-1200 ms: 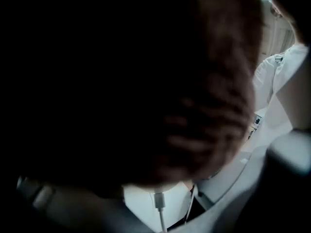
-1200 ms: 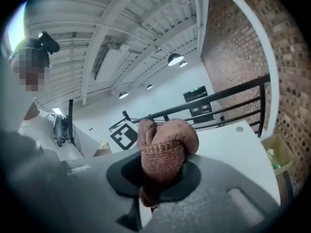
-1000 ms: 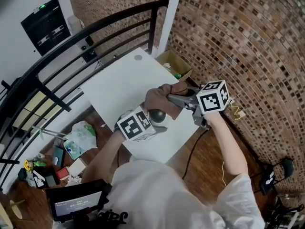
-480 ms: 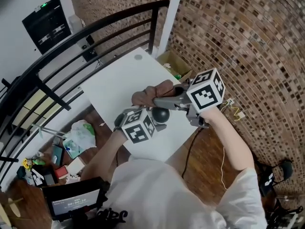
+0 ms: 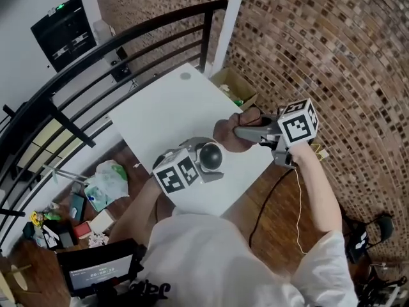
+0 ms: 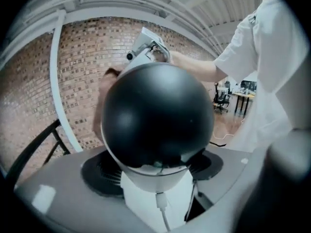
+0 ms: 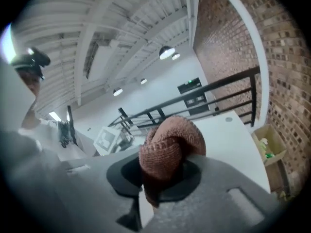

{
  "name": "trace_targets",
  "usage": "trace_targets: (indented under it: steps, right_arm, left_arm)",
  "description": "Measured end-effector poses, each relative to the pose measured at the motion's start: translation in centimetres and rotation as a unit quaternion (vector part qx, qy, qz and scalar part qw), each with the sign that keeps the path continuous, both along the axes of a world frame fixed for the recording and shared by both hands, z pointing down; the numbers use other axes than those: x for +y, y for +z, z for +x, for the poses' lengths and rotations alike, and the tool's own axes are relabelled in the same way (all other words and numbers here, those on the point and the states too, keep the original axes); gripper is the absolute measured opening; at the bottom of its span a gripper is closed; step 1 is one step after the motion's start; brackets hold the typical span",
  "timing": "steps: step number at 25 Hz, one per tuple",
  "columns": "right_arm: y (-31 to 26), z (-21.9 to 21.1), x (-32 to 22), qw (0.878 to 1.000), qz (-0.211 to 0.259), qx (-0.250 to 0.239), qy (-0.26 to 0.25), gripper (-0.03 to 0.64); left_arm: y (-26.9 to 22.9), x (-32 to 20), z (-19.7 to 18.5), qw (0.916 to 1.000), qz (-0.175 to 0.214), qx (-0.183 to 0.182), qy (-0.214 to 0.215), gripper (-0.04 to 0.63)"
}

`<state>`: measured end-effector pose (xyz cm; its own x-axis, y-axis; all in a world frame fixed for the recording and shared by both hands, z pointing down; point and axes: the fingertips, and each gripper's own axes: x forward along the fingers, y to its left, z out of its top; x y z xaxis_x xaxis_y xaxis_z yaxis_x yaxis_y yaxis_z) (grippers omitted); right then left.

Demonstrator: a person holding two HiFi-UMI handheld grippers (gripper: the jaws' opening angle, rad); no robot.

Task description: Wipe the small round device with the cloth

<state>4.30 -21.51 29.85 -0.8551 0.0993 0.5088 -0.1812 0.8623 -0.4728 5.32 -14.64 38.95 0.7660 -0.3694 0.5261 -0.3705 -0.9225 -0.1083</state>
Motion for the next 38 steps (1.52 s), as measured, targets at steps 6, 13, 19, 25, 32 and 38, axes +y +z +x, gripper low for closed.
trace_targets:
  steps: [6,13,19,25,32,38]
  right_arm:
    - [-3.1,-4.0,3.6,0.973,-0.116,-0.159,-0.124,0.026]
    - [-1.5,-4.0,6.4,0.949,-0.199,-0.174,-0.17,0.026]
    - [-4.6,-1.7,9.2,0.95,-0.148,-0.2,-0.191,0.025]
    - [-0.9,-4.0,14.6,0.972,-0.035,-0.089,-0.214,0.025]
    - [-5.8,-1.4,9.0,0.972,-0.043,-0.195,-0.126,0.025]
    - [-3.1,-2.6,5.9,0.975,-0.1,-0.167,-0.107,0.026]
  left_arm:
    - [-3.0,3.6,2.1,0.9854,-0.028,0.12,0.118,0.403]
    - [-3.4,4.8,2.7,0.9794,0.004,0.122,0.161,0.403]
    - [-3.6,2.3,1.7,0.9813,-0.047,0.173,0.071,0.403]
    - [-4.6,0.1,0.5,0.9773,-0.07,0.2,0.01,0.403]
    - [-3.9,3.5,0.5,0.9788,-0.05,0.182,0.08,0.403]
    - [-5.6,7.5,1.5,0.9669,0.015,0.178,0.182,0.403]
